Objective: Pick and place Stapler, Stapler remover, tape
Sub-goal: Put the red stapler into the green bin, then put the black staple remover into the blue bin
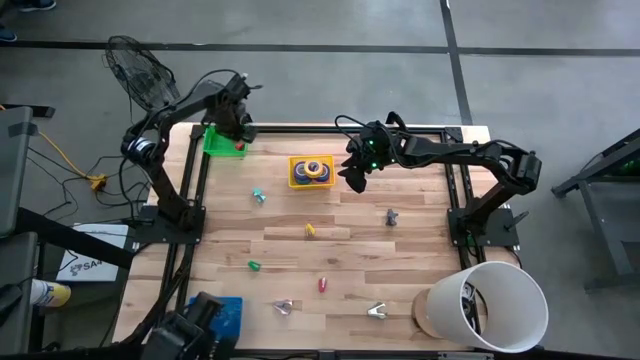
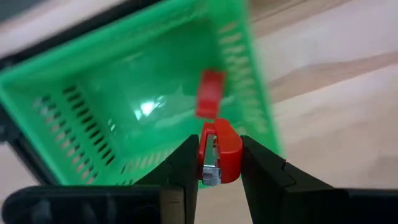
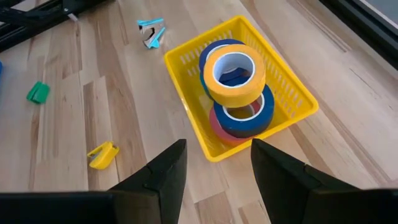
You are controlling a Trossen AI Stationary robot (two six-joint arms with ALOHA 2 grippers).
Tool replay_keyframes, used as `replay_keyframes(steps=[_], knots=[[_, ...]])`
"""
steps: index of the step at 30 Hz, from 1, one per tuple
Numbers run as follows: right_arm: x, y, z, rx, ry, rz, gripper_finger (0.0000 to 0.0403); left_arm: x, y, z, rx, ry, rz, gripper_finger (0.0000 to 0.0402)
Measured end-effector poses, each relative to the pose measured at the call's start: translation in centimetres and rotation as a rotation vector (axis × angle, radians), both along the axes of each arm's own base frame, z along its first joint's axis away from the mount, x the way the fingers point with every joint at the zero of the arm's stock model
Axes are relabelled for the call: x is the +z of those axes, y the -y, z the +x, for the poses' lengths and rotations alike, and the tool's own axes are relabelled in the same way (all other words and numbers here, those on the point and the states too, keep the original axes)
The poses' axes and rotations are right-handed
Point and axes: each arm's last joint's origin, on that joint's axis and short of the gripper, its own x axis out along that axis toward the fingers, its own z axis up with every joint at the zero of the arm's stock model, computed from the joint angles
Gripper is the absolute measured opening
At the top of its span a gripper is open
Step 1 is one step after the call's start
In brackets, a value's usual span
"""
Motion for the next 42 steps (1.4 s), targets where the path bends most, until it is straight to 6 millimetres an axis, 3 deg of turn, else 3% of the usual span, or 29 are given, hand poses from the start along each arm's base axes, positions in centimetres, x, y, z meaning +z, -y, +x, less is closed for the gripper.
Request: replay_keyframes(steps=[8,19,25,31,42], knots=[[0.0,0.0,0.0,0.000,0.000,0.000,0.0169,-2.0,0.3,-1.5,0.054,-0.071,-0.022,0.0106],[-0.1,-0.1,-0.1,-0.001,-0.018,0.010,0.0169,-2.1,0.2,-1.4,0.073,-0.085,0.009,0.0188],[-0.4,-0.2,-0.4,-0.019,-0.054,0.049,0.0170,-2.1,0.0,-1.3,0.056,-0.076,0.033,0.0210],[-0.8,0.1,-0.8,-0.131,-0.092,0.153,0.0170,-0.1,0.0,-1.2,0.018,0.015,0.141,0.0211],[-1.7,0.2,-2.1,-0.329,-0.221,0.350,0.0166,6.0,1.3,-1.2,-0.118,0.325,0.403,0.0211]])
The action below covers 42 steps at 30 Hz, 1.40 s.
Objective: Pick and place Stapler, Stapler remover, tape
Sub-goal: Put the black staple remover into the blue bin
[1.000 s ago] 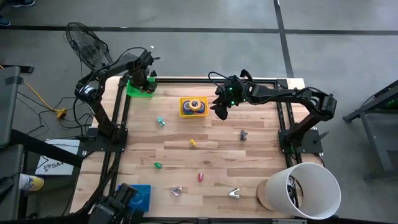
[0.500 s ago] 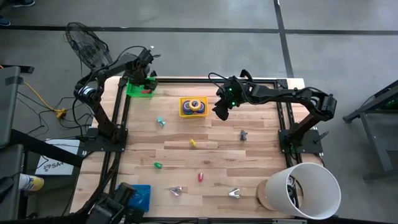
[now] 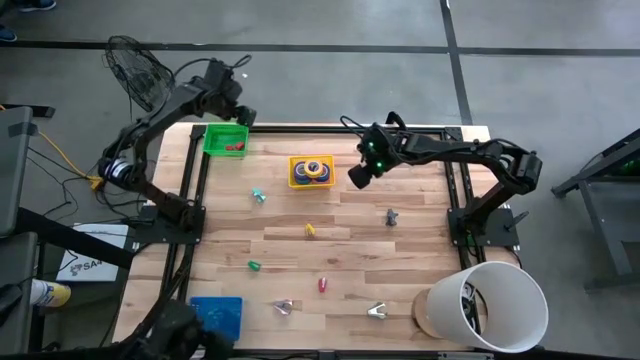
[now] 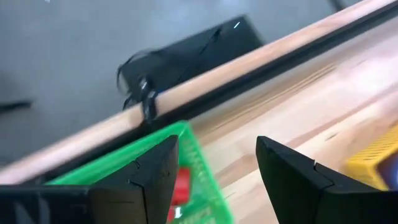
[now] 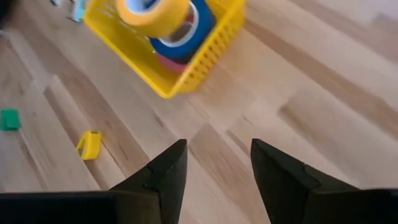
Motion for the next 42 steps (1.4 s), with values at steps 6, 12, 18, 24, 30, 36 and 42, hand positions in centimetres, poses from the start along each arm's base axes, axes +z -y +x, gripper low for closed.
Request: replay_keyframes(steps=[6,12,18,24,30,36,42], knots=[[1.3,-0.3,-0.6,-0.065,-0.171,0.018,0.0147,1.4,0.5,0.1,-0.119,0.105,0.052,0.0211],[3.9,-0.7,-1.3,-0.108,-0.327,0.048,0.0134,1.6,0.7,0.4,-0.229,0.171,0.046,0.0211],[3.8,-2.1,-2.2,-0.174,-0.475,0.128,0.0139,1.6,0.9,0.7,-0.285,0.186,0.047,0.0211],[1.9,-4.2,-2.7,-0.225,-0.572,0.187,0.0169,1.6,1.0,0.9,-0.320,0.189,0.053,0.0211],[0.9,-5.5,-2.8,-0.263,-0.607,0.210,0.0228,1.6,1.0,0.9,-0.337,0.180,0.063,0.0211],[-1.2,-6.3,-3.4,-0.292,-0.628,0.296,0.0271,1.6,1.0,0.9,-0.340,0.178,0.065,0.0211],[-3.7,-6.7,-4.2,-0.319,-0.607,0.378,0.0274,1.6,1.0,0.9,-0.340,0.176,0.066,0.0211]])
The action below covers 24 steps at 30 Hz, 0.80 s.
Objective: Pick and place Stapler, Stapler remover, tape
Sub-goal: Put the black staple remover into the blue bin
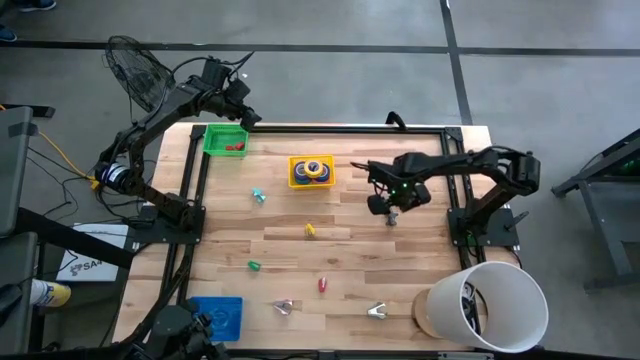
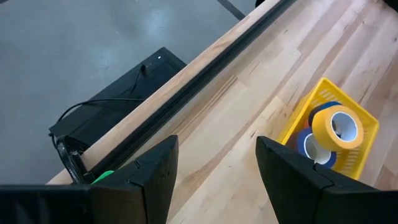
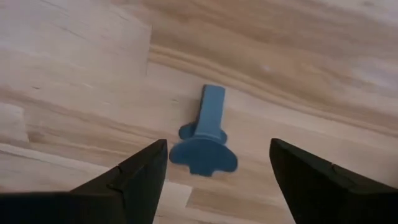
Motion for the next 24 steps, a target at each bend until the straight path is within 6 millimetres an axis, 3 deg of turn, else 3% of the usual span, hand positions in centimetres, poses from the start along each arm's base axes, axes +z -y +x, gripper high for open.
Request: replay_keyframes(steps=[11,24], knots=[[-2.6,-0.4,-0.6,-0.061,0.077,0.051,0.0264,0.0,0.0,0.0,-0.002,-0.001,0.001,0.0211],[-3.5,-0.5,-0.9,-0.054,0.111,0.055,0.0138,0.0,0.0,0.0,-0.012,-0.008,0.007,0.0211]])
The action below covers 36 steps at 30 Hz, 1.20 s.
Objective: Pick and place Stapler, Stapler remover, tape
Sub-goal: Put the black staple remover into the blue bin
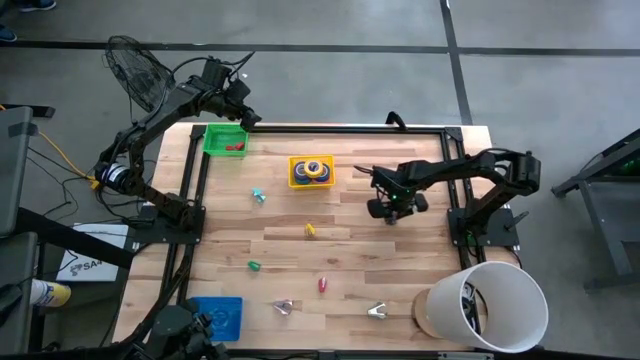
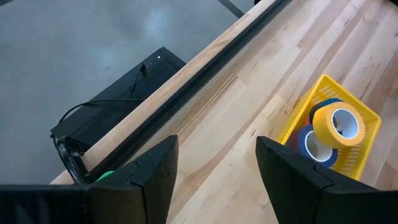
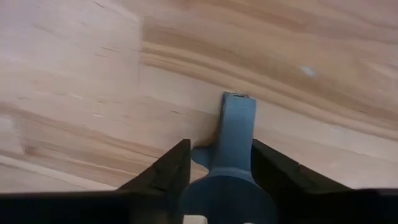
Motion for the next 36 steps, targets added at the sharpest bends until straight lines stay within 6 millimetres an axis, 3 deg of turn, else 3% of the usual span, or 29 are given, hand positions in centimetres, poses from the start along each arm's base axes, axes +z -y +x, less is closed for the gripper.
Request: replay_keyframes(steps=[9,16,27,36], knots=[[0.2,0.1,0.3,0.012,0.027,-0.006,0.0132,0.0,0.0,0.0,0.000,-0.003,-0.007,0.0211],[2.2,0.7,2.7,0.136,0.217,-0.058,0.0132,0.0,0.1,0.1,-0.026,0.025,-0.022,0.0211],[10.3,2.5,8.4,0.537,0.712,-0.402,0.0138,0.4,0.9,0.9,-0.276,0.244,-0.104,0.0211],[16.9,3.5,10.4,0.656,0.842,-0.740,0.0129,1.0,3.5,4.9,-0.517,0.347,-0.110,0.0211]])
